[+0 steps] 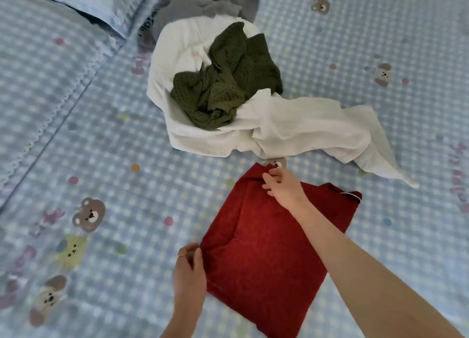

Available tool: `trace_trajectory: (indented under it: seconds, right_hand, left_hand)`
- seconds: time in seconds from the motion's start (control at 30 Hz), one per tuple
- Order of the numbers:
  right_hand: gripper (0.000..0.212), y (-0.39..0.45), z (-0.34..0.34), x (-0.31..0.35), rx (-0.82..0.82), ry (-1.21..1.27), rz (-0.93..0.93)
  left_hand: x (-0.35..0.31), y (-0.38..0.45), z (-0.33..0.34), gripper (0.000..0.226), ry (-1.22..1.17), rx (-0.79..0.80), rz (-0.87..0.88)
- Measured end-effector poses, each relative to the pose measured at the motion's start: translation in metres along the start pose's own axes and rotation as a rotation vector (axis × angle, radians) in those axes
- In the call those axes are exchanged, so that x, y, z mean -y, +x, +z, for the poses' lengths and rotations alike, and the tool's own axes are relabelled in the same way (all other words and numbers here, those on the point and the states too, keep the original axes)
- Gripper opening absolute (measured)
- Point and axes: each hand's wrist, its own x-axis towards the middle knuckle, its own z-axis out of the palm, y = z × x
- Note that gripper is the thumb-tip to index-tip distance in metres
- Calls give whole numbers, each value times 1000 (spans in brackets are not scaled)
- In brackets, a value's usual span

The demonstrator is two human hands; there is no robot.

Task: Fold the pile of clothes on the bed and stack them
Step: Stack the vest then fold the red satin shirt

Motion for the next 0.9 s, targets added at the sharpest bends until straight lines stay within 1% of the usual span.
trace_trajectory:
  seconds: [0.03, 0.1, 0.13, 0.17, 0.2, 0.23, 0.27, 0.3, 0.33, 0.4, 0.43, 0.47, 0.5, 0.57, 0.6, 0.67, 0.7, 0.73, 0.8, 0.83, 0.9]
  right_hand:
    - [38, -1, -5, -7, -92, -205, -124]
    - [46, -3, -26, -29, -246, -674, -358]
    - [53, -3, -39, -42, -282, -903, -382]
    - [62, -3, -53, -54, -282, -1084, -336]
    - [71, -2, -66, -64, -260, -1193, -243]
    - [79, -1, -75, -72, -242, -1235, -155]
    - [84, 0, -82, -78, -235, -1232, -108]
    - [85, 1, -87, -82, -229, -1201, -106]
    - [81, 0, -90, -84, -211, -1143, -134]
    - [65, -7, -95, -87, -128, -1032, -180]
    - [58, -13, -100, -90, -98, -986, -162]
    - [50, -20, -106, -96, -105, -926, -118]
    - [42, -30, -114, -106, -148, -841, -57]
    - [32, -59, -131, -132, -271, -681, 88]
    - [31, -76, -138, -147, -318, -611, 166]
    - [37, -112, -147, -175, -376, -479, 303]
    - [40, -128, -149, -185, -386, -404, 368]
    - [43, -142, -149, -192, -393, -320, 427]
    - [41, -158, -144, -202, -382, -188, 485]
    - [36, -162, -140, -205, -364, -152, 478]
    - [28, -165, -132, -205, -328, -113, 432]
  left_hand:
    - [5, 4, -3, 31, 109, 7, 48]
    - [11, 5, -4, 68, 361, 34, 177]
    - [13, 4, -1, 79, 424, 36, 209]
    - [12, 4, 2, 85, 429, 41, 204]
    - [11, 5, 4, 88, 410, 49, 180]
    - [9, 8, 7, 88, 398, 67, 158]
    - [8, 11, 8, 86, 397, 105, 145]
    - [6, 14, 10, 79, 394, 162, 147]
    - [5, 17, 11, 66, 377, 216, 162]
    - [-2, 22, 14, 34, 330, 259, 188]
    - [-9, 26, 16, 23, 310, 253, 217]
    - [-20, 31, 19, 18, 280, 247, 265]
    - [-33, 37, 25, 16, 236, 258, 315]
    - [-61, 45, 39, 23, 117, 264, 363]
    - [-68, 44, 46, 31, 51, 233, 342]
    - [-65, 32, 55, 45, -35, 163, 213]
    - [-56, 17, 59, 49, -34, 187, 127]
    - [-46, 0, 64, 52, -11, 248, 50]
    - [-26, -30, 72, 58, 55, 382, -49]
    - [-21, -40, 76, 59, 94, 425, -67]
    - [-18, -48, 82, 49, 145, 483, -55]
